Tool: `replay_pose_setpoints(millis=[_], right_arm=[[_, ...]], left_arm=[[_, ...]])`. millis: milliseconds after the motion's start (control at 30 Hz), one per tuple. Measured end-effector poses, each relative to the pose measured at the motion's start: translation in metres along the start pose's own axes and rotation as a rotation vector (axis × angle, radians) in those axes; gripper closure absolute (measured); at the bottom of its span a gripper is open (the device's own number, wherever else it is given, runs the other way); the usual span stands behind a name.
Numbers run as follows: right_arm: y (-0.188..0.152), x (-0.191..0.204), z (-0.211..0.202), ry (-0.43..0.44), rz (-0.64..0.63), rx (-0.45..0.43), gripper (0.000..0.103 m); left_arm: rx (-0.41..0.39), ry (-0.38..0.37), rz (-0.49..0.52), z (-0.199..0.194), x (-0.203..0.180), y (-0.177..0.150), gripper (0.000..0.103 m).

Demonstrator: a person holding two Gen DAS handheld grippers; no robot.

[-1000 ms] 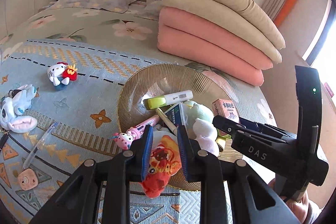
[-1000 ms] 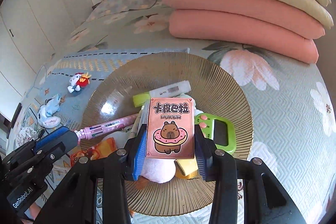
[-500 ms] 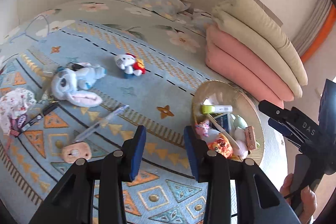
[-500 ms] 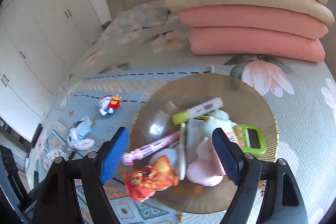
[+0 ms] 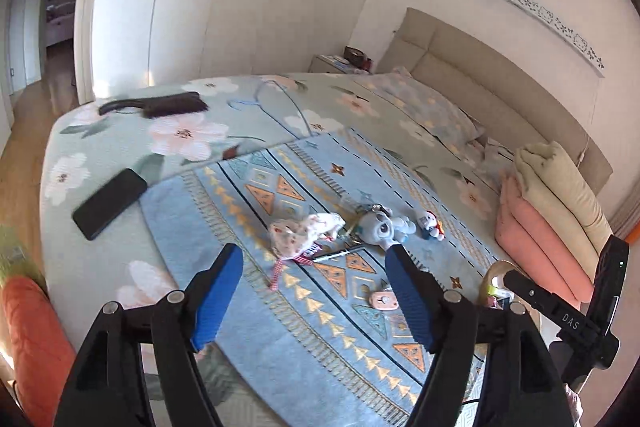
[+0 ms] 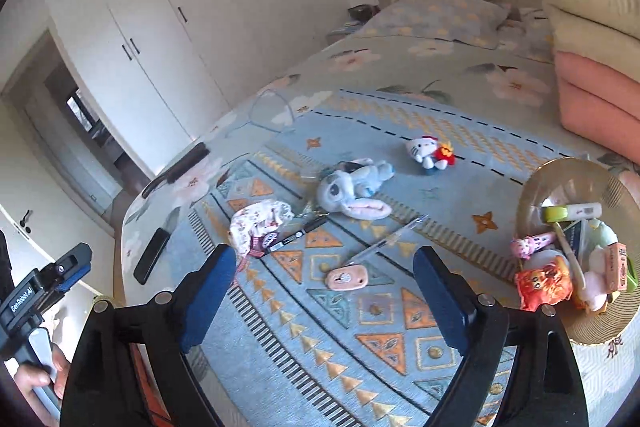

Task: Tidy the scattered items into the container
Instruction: 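Pull both tools back up over the remaining items on the rug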

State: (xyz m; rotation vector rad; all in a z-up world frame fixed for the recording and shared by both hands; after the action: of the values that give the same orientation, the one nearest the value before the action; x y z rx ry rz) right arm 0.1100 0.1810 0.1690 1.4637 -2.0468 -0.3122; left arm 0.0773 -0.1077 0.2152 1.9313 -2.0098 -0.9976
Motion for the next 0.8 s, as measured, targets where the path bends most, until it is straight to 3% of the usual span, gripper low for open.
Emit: replay_pose_setpoints(millis=[100,200,400,533,600,700,800], right_arm=[[-0.003,0.02,0.011,-0.027,-0.036,0.018,0.008],[-0.004,0.022,0.034,-0.119,-0.02,0.061,0.007],[-0.022,0.018,0.091,-0.291,0.189,0.219,0.007],[-0.037,0.043,0.096,-0.444,0.331,0.185,0.007],[-0.039,0.063,0.097,-0.472,0.399,0.171,0.007],[-0.031,0.101,0.106,-0.506,0.459,0.242,0.007],[-0.017,0.154,0.102,-0.504,0.409,0.253,0.007]], left_arm=[[-0.009,-0.007,0.001,-0.008,0.028,0.011,0.028],[0.0,-0.024,0.026,0.005,0.051,0.012,0.028],[0.044,-0.132,0.08,0.044,0.129,-0.005,0.028],[0.077,-0.243,0.104,0.057,0.202,0.006,0.028],[0.065,-0.264,0.14,0.047,0.231,0.022,0.028],[0.051,-0.305,0.162,0.012,0.263,0.046,0.028],[0.036,-0.317,0.129,-0.032,0.295,0.082,0.028]])
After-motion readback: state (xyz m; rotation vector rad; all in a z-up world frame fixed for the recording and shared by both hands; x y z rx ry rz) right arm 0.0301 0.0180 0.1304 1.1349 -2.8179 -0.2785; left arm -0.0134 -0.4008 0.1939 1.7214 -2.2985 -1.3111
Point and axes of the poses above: each gripper's, at about its wrist camera, not at the fingertips, and z roughly the way its jaws point, x to its left, y to its top, the point moved 5 cm from there along z, roughly the way its jaws point, and after that the axes turned 11 degrees about x, right-handed, at the moved point
